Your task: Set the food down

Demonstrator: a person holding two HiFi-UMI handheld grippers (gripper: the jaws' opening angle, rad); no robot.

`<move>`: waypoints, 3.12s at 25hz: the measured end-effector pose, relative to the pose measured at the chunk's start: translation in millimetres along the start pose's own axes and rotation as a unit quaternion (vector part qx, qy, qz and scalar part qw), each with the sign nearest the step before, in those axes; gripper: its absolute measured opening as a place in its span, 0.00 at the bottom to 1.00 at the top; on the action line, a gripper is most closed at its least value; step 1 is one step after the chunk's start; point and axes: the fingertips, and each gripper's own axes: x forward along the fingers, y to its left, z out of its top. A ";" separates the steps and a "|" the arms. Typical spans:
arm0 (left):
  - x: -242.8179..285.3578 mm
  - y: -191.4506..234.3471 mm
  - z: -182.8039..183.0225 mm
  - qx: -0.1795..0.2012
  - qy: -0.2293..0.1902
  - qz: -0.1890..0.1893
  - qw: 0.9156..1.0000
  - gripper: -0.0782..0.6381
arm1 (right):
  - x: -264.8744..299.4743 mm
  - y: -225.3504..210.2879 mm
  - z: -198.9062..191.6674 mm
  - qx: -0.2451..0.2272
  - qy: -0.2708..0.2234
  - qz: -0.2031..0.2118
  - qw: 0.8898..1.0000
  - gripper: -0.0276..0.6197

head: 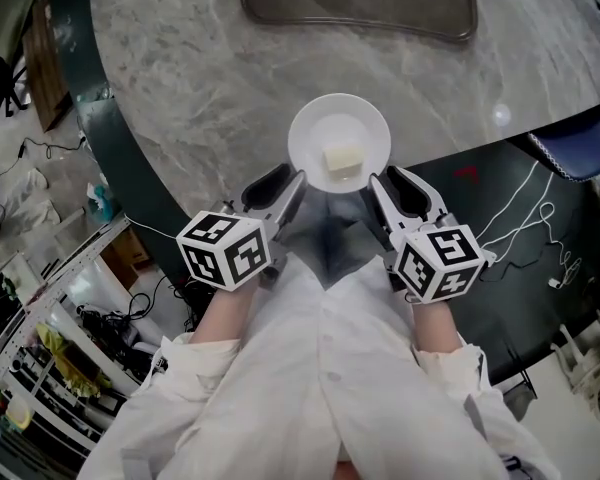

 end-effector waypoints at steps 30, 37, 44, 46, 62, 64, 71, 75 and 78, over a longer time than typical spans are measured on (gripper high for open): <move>8.2 -3.1 -3.7 -0.004 0.010 0.009 1.000 0.25 | 9.6 -7.1 -4.4 0.006 0.014 -0.028 0.999 0.16; 4.9 -4.2 -2.5 0.002 0.008 -0.002 1.000 0.22 | 4.3 -3.1 1.4 0.001 0.008 -0.025 1.000 0.16; -8.4 -9.1 9.3 0.046 -0.005 -0.006 0.999 0.22 | -2.5 9.6 6.4 -0.002 -0.005 -0.027 1.000 0.16; -14.8 -10.3 14.6 0.059 -0.011 -0.010 0.998 0.22 | -4.3 15.7 9.1 0.000 -0.012 -0.028 1.000 0.16; -35.1 -20.2 61.0 0.100 -0.042 -0.029 0.994 0.22 | -8.5 36.2 53.6 -0.027 -0.058 -0.032 0.997 0.16; -31.5 -21.5 68.1 0.102 -0.045 -0.030 0.993 0.23 | -6.6 32.9 60.6 -0.028 -0.058 -0.030 0.997 0.16; -9.9 -27.5 103.8 0.105 -0.058 -0.027 0.992 0.22 | 4.9 12.9 100.7 -0.041 -0.061 -0.025 0.997 0.15; 2.1 -31.7 130.6 0.111 -0.065 -0.026 0.991 0.22 | 13.0 2.3 127.1 -0.045 -0.063 -0.023 0.997 0.15; 8.7 -36.2 149.7 0.113 -0.071 -0.025 0.991 0.22 | 15.1 -3.2 146.7 -0.047 -0.065 -0.020 0.997 0.15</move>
